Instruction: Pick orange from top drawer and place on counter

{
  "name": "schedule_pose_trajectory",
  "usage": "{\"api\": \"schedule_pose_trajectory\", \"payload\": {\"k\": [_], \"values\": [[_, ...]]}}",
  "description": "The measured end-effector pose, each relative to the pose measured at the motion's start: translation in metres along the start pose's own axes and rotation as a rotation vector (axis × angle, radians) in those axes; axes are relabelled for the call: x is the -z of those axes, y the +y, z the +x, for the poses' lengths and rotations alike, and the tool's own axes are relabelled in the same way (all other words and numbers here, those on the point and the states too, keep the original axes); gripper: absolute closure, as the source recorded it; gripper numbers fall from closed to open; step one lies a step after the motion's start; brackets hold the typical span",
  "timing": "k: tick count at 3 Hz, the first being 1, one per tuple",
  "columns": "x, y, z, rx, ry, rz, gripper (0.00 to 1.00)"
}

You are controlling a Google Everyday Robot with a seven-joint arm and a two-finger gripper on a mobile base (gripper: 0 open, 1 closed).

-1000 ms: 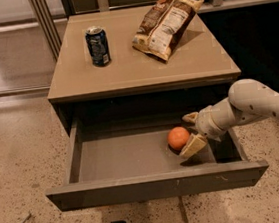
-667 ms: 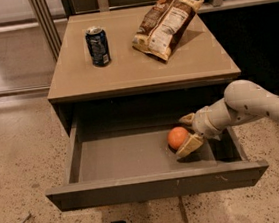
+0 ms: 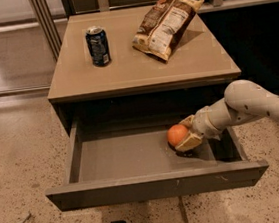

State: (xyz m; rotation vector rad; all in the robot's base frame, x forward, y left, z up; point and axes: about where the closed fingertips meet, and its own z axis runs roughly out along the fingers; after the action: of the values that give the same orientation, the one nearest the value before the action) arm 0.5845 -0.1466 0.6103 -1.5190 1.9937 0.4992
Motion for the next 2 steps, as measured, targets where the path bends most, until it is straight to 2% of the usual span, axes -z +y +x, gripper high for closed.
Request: {"api": "schedule_pose_trajectory", "payload": {"k": [1,2], "values": [[0.014,0.016,-0.014,0.009,0.012,-0.025,0.88],[0.039,0.03,-0.043,0.022,0.011,-0.06,1.0]]}}
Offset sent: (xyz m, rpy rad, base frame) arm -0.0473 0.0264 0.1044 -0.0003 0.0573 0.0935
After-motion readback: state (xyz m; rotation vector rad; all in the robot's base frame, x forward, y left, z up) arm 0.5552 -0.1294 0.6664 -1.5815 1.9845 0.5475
